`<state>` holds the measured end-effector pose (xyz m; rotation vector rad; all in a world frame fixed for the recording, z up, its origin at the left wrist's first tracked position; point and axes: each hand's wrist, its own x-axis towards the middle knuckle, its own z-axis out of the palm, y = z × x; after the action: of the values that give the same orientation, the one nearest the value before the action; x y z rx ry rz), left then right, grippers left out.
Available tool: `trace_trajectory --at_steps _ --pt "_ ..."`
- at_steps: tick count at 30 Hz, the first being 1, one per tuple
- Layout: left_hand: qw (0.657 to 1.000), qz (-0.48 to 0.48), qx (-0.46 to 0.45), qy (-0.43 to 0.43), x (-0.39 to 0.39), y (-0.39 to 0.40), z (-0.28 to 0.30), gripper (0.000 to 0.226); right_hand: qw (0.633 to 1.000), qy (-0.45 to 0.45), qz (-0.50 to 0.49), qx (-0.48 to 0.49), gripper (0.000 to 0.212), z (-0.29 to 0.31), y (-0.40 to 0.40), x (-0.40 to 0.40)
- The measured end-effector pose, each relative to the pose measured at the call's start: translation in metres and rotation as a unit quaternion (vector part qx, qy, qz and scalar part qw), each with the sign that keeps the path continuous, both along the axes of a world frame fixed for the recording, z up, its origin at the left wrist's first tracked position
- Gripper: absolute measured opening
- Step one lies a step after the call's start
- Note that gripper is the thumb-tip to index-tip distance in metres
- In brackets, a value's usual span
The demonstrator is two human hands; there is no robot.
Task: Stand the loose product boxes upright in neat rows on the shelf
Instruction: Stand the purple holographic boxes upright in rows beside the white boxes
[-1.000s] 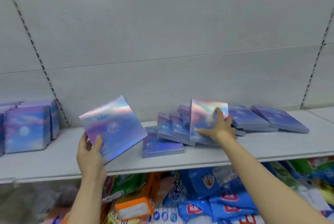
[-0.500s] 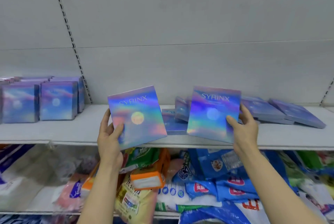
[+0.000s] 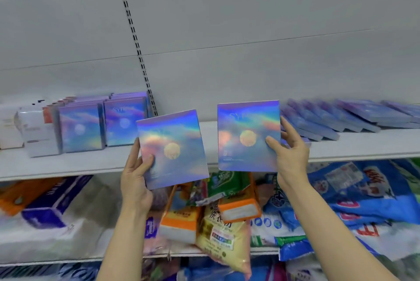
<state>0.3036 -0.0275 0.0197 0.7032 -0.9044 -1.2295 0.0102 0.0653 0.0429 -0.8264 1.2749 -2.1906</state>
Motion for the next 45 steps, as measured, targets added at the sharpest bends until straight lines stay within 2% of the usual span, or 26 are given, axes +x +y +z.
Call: trace_trajectory --at_steps 5,8,11,19,24,30,39,43,45 --pt "1.0 -0.002 0.022 -0.011 0.07 -0.015 -0.006 0.056 1.0 -0.023 0.017 0.0 0.057 0.004 -0.024 0.075" --pt "0.999 0.018 0.02 -0.023 0.107 -0.026 -0.01 0.063 0.998 -0.024 0.052 0.003 0.056 0.007 -0.044 0.108" --pt "0.999 0.043 0.024 0.008 0.133 -0.043 -0.009 0.064 0.997 -0.025 0.077 0.009 0.057 0.01 -0.07 0.131" --pt "0.992 0.123 0.02 0.003 0.191 -0.07 -0.01 0.053 0.991 -0.017 0.129 -0.002 0.058 0.01 -0.144 0.183" --pt "0.991 0.13 0.03 0.014 0.222 -0.094 -0.009 0.046 0.99 -0.02 0.136 0.01 0.057 0.008 -0.171 0.214" --pt "0.994 0.104 0.037 -0.013 0.263 -0.131 -0.006 0.051 0.991 -0.031 0.127 0.008 0.056 0.003 -0.211 0.256" --pt "0.996 0.074 0.038 -0.03 0.34 -0.19 0.008 0.055 0.998 0.022 0.067 -0.004 0.058 -0.006 -0.292 0.321" --pt "0.998 0.037 0.035 -0.035 0.352 -0.217 0.007 0.054 0.992 0.106 -0.046 0.057 0.056 -0.017 -0.317 0.331" --pt "0.999 0.012 0.032 -0.037 0.354 -0.228 0.005 0.057 0.965 0.198 -0.132 0.11 0.061 -0.02 -0.326 0.337"
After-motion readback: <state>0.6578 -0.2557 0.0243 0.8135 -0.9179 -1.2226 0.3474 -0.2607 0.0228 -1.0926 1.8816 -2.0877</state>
